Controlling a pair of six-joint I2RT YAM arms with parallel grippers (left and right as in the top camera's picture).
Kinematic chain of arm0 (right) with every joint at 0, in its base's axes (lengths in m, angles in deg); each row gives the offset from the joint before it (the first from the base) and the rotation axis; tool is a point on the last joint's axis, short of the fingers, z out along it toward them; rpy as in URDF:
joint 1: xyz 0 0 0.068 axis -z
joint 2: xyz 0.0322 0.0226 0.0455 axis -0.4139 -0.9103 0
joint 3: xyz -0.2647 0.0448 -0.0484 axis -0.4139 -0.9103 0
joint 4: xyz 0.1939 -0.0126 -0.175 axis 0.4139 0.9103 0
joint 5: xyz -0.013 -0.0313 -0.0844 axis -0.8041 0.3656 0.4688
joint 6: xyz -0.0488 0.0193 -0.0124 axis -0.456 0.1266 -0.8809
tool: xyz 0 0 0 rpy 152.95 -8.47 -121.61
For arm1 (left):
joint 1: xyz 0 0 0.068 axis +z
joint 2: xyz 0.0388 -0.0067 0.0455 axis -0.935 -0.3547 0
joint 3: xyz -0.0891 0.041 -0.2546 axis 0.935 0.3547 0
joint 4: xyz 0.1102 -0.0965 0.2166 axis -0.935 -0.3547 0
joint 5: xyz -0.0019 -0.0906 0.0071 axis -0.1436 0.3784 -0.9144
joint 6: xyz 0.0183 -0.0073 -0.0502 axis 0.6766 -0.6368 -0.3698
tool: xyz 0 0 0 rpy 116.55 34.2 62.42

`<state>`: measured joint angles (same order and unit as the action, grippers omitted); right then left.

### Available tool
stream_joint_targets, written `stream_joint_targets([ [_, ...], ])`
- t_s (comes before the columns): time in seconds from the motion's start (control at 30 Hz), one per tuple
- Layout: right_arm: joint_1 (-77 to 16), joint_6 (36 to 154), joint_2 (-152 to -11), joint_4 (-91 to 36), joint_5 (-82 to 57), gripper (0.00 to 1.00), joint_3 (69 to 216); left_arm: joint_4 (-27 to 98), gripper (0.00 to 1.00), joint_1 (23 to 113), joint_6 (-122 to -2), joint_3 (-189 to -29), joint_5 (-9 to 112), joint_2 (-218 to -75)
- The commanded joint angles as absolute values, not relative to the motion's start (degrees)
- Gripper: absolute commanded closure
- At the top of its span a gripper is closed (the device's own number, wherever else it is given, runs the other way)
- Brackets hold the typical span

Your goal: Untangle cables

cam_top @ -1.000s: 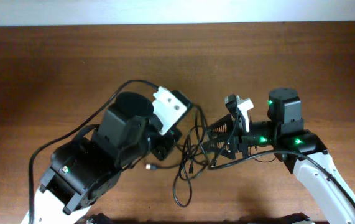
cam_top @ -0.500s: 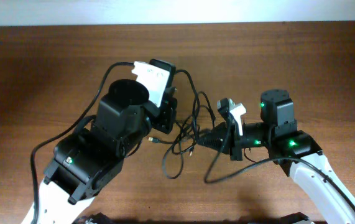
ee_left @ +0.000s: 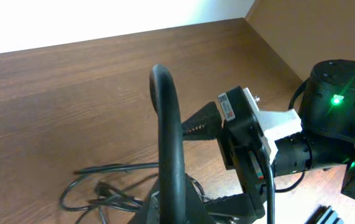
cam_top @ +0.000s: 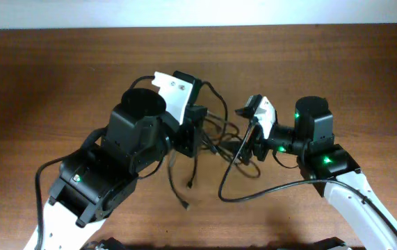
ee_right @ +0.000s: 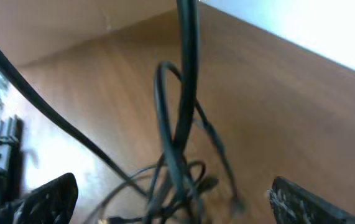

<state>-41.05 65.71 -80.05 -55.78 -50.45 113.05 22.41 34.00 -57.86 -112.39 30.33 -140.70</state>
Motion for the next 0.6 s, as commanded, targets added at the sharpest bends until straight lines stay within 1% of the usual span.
stream_joint_targets([
  [0.0, -41.31, 53.90, -79.50, -57.38, -45.45, 0.04, 113.49, 23.24, 1.00, 34.14, -58.39, -113.72, 34.85, -140.26],
  [0.03, -41.31, 51.46, -79.50, -57.35, -45.53, 0.14, 113.49, 23.83, 1.00, 34.14, -58.39, -113.72, 37.28, -140.26],
  [0.07, -41.31, 51.50, -79.50, -56.90, -45.95, 0.47, 113.49, 24.09, 1.00, 34.14, -58.39, -113.72, 37.02, -140.26],
  [0.1, -41.31, 51.72, -79.50, -55.41, -45.97, 0.93, 113.49, 24.53, 1.00, 34.14, -58.41, -113.72, 33.93, -140.26],
  [0.13, -41.31, 51.72, -79.50, -52.00, -45.99, 0.96, 113.49, 24.75, 1.00, 34.16, -58.65, -113.72, 27.51, -140.26],
  [0.2, -41.31, 51.74, -79.46, -46.64, -50.43, 0.96, 113.49, 24.53, 1.00, 34.16, -60.13, -113.72, 14.61, -140.30],
  [0.3, -41.31, 53.90, -76.00, -45.70, -57.27, 0.96, 113.60, 21.62, 1.00, 34.16, -62.76, -113.72, 2.83, -140.35],
  [0.37, -41.31, 53.93, -69.71, -46.14, -58.30, 0.96, 113.60, 18.14, 1.00, 35.08, -63.30, -113.72, 1.63, -140.37],
  [0.43, -41.31, 53.88, -61.47, -46.23, -58.03, 0.96, 113.60, 13.18, 1.00, 38.29, -67.11, -113.72, 1.70, -140.74],
  [0.5, -41.31, 53.88, -54.95, -46.01, -54.08, 0.96, 113.60, 9.97, 1.00, 40.28, -68.90, -113.72, 1.70, -140.85],
  [0.57, -41.31, 55.22, -52.86, -45.88, -51.74, 0.96, 113.60, 8.57, 1.00, 41.52, -68.90, -113.72, 1.67, -140.85],
])
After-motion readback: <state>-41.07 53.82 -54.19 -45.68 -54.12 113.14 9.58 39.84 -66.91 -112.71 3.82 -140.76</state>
